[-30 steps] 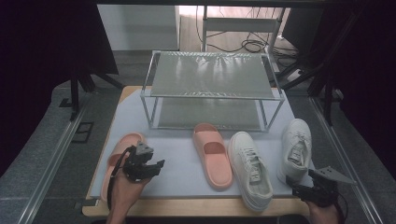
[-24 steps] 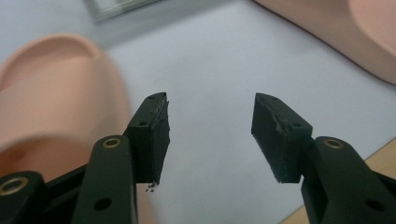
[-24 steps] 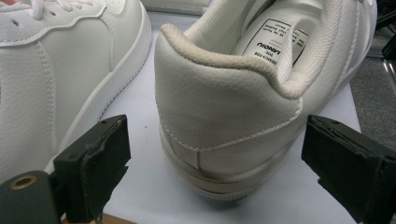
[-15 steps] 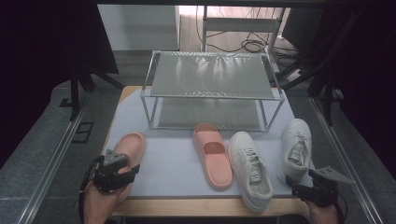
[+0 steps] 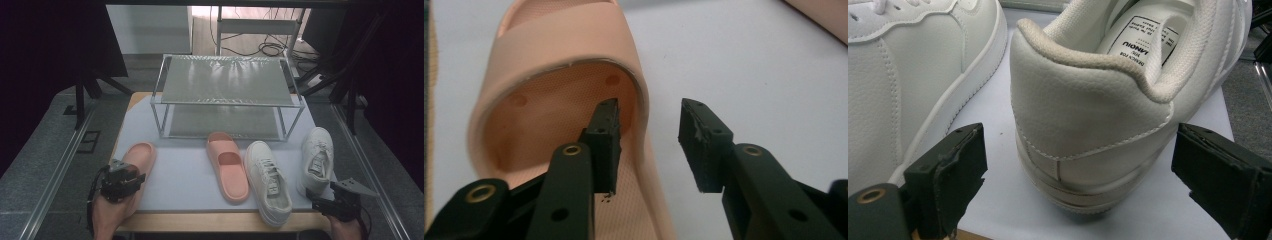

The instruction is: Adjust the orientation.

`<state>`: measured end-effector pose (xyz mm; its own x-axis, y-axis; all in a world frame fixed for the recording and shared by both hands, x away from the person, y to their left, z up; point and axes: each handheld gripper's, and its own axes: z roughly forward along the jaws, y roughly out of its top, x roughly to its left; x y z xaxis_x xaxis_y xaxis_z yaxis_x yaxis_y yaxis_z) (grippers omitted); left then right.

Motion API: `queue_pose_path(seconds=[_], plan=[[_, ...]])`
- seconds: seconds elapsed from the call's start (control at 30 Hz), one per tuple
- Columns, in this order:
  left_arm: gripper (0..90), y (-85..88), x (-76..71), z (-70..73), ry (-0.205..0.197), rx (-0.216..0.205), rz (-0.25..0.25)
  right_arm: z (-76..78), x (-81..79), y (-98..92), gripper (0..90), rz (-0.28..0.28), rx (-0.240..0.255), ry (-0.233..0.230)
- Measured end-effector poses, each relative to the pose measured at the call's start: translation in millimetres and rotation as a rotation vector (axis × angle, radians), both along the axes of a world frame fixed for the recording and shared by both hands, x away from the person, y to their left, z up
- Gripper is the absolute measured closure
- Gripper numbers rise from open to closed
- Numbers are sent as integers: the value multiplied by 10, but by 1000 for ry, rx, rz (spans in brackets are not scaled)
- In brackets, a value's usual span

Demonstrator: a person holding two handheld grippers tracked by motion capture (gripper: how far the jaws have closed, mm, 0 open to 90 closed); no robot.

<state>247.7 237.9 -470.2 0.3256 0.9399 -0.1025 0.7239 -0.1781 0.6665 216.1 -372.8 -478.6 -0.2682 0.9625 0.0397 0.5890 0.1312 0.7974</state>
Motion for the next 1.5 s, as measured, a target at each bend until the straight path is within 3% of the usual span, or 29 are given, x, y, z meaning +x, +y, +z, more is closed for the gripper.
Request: queue_pose_path(seconds=[0.57, 0.73, 0.83, 1.1, 1.5], plan=[[710, -155, 278, -150, 43, 81, 66, -2, 1, -6, 76, 2, 2, 0], [808, -158, 292, -157, 27, 69, 65, -2, 1, -8, 77, 2, 3, 0], [815, -163, 293, -145, 25, 77, 60, -2, 1, -10, 77, 3, 4, 0], [827, -166, 260, -87, 7, 37, 37, -2, 1, -12, 75, 3, 5, -3], [829, -401, 314, 143, -28, -4, -34, -8, 5, -11, 68, 5, 8, 2]])
